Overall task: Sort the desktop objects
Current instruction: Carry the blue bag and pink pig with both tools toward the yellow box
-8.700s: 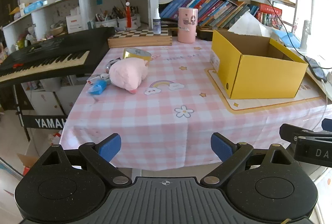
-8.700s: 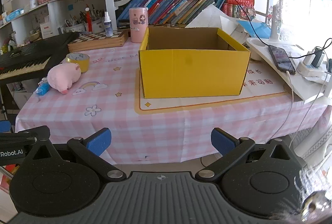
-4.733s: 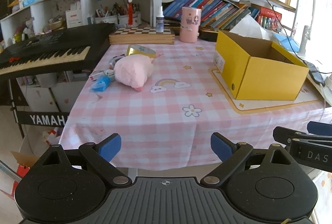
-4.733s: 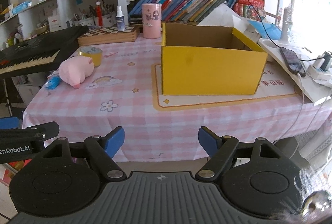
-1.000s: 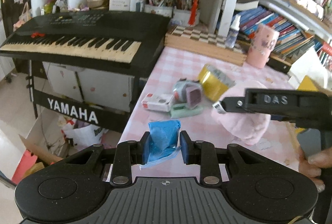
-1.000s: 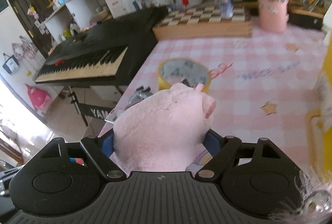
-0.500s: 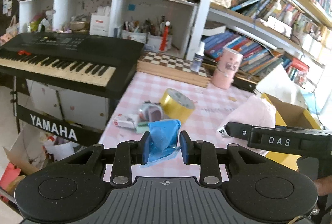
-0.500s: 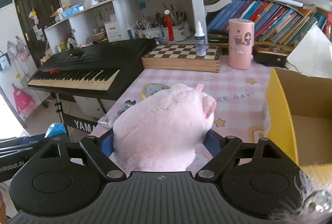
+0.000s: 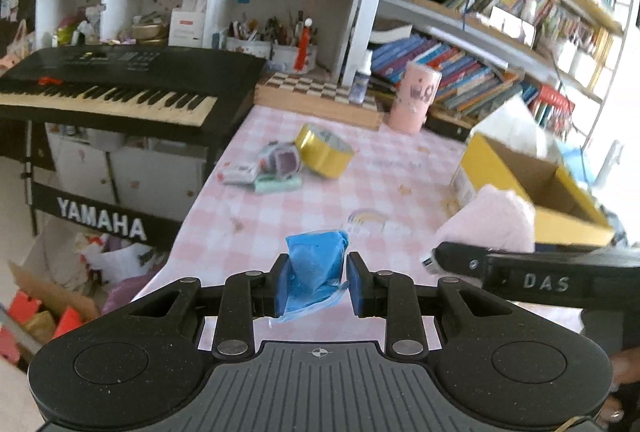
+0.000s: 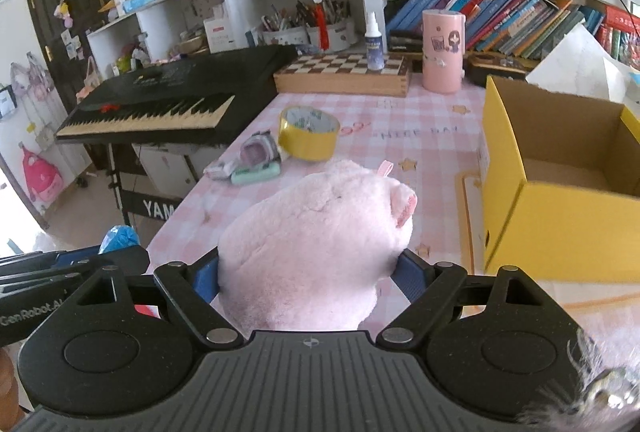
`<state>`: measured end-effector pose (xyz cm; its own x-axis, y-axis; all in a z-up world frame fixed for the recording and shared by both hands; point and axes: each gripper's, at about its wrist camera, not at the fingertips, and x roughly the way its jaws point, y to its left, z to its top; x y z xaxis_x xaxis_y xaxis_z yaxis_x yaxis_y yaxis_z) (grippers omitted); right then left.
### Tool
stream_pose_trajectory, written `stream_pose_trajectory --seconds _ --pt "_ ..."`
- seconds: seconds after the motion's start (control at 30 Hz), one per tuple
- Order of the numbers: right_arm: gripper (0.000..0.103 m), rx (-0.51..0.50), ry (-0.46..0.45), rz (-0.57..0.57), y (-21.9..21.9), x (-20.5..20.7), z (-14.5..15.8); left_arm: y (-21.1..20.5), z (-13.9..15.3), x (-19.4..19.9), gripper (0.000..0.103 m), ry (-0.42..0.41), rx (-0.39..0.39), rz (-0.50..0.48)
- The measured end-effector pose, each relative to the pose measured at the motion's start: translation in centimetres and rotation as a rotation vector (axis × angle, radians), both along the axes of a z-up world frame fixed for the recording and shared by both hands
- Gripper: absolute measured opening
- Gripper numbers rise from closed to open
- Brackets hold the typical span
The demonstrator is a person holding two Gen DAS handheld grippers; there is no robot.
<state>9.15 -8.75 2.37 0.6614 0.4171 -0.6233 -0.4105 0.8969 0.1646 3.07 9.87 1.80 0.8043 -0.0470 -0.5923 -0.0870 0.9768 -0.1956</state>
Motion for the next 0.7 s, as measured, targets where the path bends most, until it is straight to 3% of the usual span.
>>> stream_pose_trajectory --seconds 0.27,0.7 --pt "0.083 -0.029 0.040 -0.032 -2.2 -5.0 -1.5 -1.8 -1.0 -3.3 0.028 0.037 -0.013 -0.053" --pt "0.083 -0.038 0.110 -0.288 -9.5 -10.0 -2.4 -7.9 -1.9 -3.8 0.028 0.080 -0.036 -0.322"
